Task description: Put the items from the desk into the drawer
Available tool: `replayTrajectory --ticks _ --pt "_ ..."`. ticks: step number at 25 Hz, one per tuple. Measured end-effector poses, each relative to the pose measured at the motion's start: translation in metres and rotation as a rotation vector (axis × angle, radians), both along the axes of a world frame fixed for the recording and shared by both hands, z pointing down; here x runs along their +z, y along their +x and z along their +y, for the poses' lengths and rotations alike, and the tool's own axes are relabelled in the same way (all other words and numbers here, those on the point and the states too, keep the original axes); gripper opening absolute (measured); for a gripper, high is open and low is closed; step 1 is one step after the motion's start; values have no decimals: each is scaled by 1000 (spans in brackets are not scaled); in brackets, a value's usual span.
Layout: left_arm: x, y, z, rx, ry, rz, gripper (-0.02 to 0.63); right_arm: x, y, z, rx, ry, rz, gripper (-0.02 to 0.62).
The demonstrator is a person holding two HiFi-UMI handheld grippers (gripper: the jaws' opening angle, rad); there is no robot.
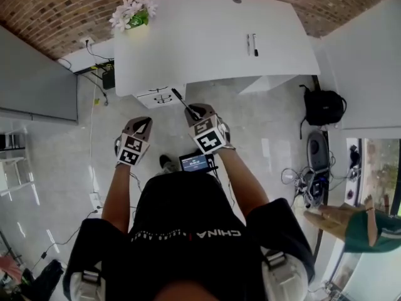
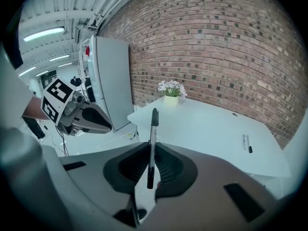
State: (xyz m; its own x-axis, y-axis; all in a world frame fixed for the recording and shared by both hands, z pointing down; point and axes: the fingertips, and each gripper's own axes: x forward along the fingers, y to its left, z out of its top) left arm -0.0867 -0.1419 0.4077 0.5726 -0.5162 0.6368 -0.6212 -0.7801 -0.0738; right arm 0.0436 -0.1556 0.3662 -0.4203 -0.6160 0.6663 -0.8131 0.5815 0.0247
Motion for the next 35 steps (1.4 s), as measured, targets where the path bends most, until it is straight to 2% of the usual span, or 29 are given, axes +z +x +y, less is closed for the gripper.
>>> replayTrajectory --ticks 6,11,14,17,21,28,35 --pt "15 3 -16 16 0 -85 12 10 10 -11 -38 -8 -11 48" --pt "37 6 -34 20 -10 -101 14 40 8 -20 -95 -36 -3 48" --pt "63 6 -49 31 -5 -118 14 62 2 -29 -121 -35 -8 48" --pt "98 5 -66 58 6 -168 20 91 -1 -39 -146 -30 3 48" --pt "153 5 -86 93 12 -213 80 140 -2 -48 -171 -37 24 48" --pt "244 -2 -131 149 90 -267 86 219 -14 -73 -219 41 58 48" --pt "302 0 -177 179 205 -301 86 283 -26 -100 -287 156 68 48"
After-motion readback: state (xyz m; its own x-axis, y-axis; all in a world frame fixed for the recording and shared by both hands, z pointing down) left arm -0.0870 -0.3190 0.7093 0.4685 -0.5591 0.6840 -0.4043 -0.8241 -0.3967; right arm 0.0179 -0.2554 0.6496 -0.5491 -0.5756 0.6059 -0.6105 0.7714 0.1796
